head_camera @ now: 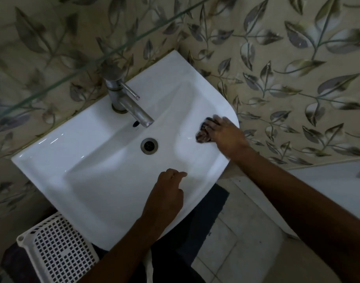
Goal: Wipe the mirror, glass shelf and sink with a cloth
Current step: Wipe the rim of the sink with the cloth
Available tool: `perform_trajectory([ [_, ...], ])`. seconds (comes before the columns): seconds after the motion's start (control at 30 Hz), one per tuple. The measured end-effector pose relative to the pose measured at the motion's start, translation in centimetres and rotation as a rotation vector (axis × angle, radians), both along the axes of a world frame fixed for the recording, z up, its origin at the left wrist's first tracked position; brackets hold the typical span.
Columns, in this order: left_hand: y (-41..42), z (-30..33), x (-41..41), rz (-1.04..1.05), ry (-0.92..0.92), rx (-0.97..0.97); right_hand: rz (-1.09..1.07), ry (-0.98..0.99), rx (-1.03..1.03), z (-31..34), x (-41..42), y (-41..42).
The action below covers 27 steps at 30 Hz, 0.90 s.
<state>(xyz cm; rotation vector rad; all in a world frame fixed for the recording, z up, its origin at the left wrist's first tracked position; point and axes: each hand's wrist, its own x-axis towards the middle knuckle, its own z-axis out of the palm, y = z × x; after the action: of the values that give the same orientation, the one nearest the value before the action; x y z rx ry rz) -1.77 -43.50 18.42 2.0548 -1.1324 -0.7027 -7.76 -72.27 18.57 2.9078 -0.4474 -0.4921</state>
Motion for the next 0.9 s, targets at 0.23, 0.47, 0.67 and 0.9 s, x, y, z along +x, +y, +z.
perform_trajectory([
  [0.23,-0.6,-0.8,1.0,0.019,0.007,0.020,0.023,-0.007,-0.149,-2.0,2.5,0.5],
  [0.47,-0.7,-1.9,3.0,0.124,0.006,0.053,0.071,0.070,0.410,-6.6,3.0,11.9],
  [0.67,0.9,-1.9,5.1,0.187,-0.048,0.015,0.146,-0.146,0.190,-9.4,7.9,7.9],
  [0.9,1.7,-2.1,5.6,0.220,-0.039,0.075,-0.028,-0.302,-0.101,-7.2,9.7,0.7],
])
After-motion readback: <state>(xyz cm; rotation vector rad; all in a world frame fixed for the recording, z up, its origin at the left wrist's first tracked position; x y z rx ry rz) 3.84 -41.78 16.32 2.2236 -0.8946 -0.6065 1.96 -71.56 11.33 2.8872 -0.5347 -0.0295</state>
